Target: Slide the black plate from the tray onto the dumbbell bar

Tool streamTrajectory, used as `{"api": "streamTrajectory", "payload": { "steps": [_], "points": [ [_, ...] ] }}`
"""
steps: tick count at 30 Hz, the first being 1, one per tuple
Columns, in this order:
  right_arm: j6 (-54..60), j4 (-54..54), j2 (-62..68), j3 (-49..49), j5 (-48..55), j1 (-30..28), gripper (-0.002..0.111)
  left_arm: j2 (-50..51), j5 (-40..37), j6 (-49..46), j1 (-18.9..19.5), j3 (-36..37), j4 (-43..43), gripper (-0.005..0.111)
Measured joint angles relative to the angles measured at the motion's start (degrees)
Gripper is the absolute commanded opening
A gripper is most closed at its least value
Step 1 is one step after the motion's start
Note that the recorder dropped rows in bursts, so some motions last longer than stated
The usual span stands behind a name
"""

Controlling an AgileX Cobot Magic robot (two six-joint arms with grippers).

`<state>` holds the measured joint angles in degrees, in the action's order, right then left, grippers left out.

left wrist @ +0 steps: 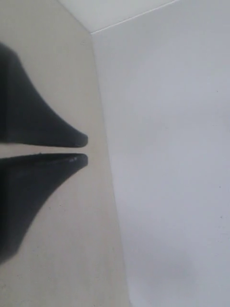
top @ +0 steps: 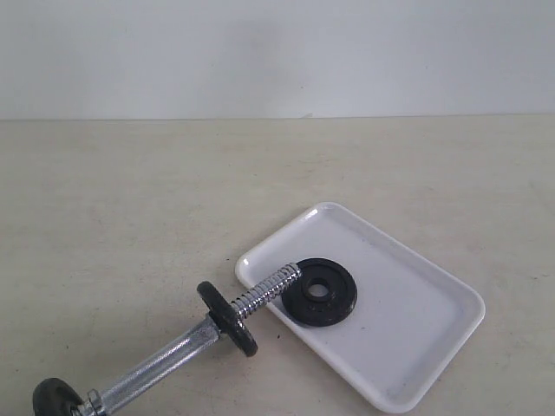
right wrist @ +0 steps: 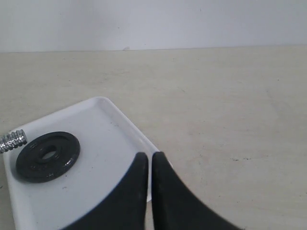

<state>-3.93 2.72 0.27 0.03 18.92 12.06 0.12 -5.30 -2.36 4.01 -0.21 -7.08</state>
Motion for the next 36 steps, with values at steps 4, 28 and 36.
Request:
{"api": "streamTrajectory", "payload": {
  "steps": [4, 28, 36],
  "points": [
    [0.0, 0.0, 0.0, 0.0, 0.0, 0.0, 0.001, 0.0, 0.63, 0.0, 0.0, 0.0, 1.26, 0.004],
    [0.0, 0.0, 0.0, 0.0, 0.0, 0.0, 0.001, 0.0, 1.8, 37.05, 0.0, 0.0, 5.78, 0.004],
    [0.0, 0.0, 0.0, 0.0, -1.24, 0.0, 0.001, 0.0, 17.74, 43.81, -0.12, 0.0, 5.07, 0.004]
  ]
}}
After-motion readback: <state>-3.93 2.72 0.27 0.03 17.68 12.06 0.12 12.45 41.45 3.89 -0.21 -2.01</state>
